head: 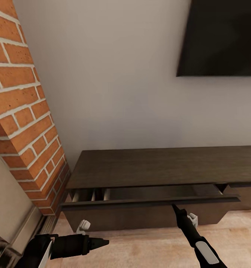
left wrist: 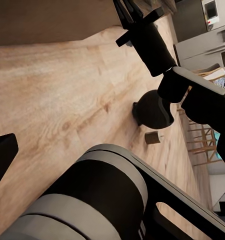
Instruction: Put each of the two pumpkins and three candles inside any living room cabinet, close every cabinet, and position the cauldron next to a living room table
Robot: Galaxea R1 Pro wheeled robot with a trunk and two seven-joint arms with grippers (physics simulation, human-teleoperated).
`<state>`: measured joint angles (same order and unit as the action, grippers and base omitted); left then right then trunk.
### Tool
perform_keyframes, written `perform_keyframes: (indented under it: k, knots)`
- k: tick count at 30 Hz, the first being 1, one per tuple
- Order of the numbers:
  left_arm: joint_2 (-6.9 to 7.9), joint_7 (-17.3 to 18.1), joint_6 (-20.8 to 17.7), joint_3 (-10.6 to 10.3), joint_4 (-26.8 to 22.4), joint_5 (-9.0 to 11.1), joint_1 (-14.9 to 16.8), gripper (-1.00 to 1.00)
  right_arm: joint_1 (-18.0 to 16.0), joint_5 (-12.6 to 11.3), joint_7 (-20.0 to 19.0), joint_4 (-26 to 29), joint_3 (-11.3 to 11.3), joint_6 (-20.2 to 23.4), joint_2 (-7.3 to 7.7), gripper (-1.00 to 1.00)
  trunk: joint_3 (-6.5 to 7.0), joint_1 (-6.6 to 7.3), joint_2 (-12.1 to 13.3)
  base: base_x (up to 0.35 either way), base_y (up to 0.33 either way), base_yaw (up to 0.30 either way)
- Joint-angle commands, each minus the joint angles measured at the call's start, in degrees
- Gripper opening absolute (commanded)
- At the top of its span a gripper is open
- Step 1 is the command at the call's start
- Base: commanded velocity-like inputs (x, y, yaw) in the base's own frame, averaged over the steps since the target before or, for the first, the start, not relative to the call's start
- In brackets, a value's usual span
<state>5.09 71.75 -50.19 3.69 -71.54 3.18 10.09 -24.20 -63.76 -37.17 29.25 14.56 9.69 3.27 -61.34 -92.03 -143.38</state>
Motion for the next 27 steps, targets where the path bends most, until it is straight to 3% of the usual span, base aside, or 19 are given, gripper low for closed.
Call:
perform_keyframes:
  k: [1, 27]
  knots:
    - [0.01, 0.06, -0.54, 0.01, 0.00, 0.18, 0.02, 1.00, -0.06, -1.17, -0.54, 0.81, 0.11, 0.86, -0.02, -1.00, -0.04, 0.02, -0.03, -0.028, 0.006, 0.000]
    - [-0.06, 0.04, -0.49, 0.01, 0.00, 0.24, 0.02, 1.00, -0.06, -1.06, -0.48, 0.81, 0.33, 0.86, 0.07, -1.00, -0.04, 0.02, -0.03, -0.019, 0.017, 0.000]
